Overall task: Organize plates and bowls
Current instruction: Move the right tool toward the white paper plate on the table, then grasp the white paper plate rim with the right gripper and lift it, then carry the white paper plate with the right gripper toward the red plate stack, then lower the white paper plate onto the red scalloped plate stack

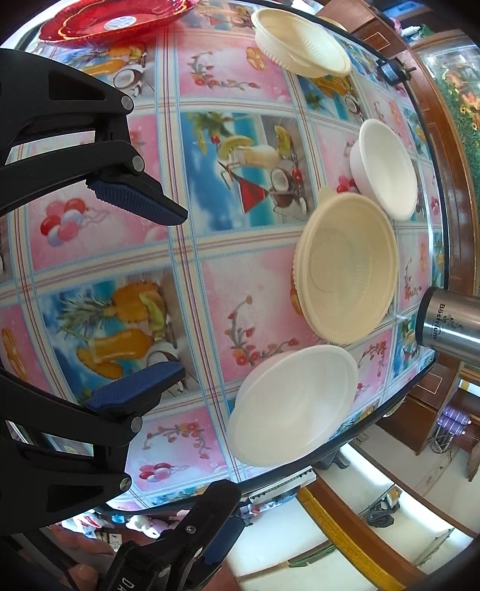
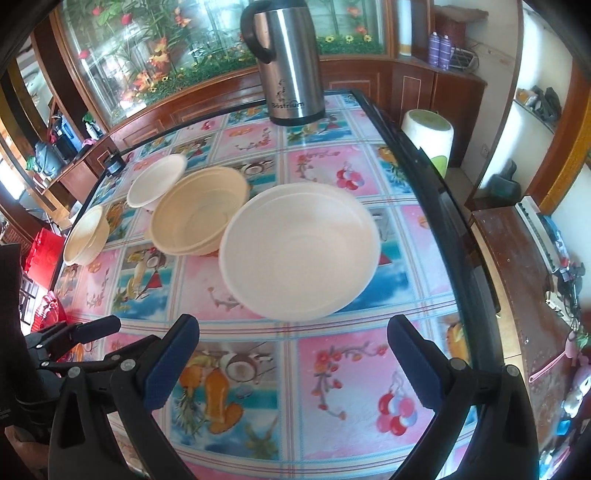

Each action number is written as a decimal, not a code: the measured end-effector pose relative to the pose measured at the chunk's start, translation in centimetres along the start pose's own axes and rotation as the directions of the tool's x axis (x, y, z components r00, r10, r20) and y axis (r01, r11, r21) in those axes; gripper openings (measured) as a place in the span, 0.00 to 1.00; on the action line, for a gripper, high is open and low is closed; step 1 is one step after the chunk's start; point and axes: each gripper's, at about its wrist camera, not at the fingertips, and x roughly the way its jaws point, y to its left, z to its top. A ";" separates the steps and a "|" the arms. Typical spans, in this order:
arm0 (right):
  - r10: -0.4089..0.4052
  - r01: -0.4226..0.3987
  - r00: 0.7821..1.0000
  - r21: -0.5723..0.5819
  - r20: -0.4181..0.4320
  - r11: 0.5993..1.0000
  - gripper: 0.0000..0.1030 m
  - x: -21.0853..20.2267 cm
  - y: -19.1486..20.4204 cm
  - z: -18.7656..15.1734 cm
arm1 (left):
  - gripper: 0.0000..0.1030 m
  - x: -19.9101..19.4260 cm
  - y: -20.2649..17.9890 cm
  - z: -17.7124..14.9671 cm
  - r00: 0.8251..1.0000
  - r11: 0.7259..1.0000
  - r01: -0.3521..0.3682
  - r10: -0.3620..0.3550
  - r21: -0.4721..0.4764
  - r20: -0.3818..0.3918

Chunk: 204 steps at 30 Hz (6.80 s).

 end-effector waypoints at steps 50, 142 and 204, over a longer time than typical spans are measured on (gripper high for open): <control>0.032 -0.020 0.980 0.065 -0.195 0.998 0.19 8.9 -5.6 3.2 | 0.39 8.0 -4.3 6.5 0.997 0.999 0.017 -0.020 -0.034 -0.073; 0.205 -0.284 0.947 -0.343 -0.248 0.896 0.15 5.8 22.6 -2.8 | 0.34 -7.0 18.2 -7.2 0.981 0.941 -0.154 0.181 -0.301 0.063; 0.221 -0.424 0.883 -0.502 -0.413 0.754 0.18 9.8 41.8 -6.8 | 0.34 -9.0 36.1 -14.6 0.968 0.843 -0.235 0.247 -0.485 -0.040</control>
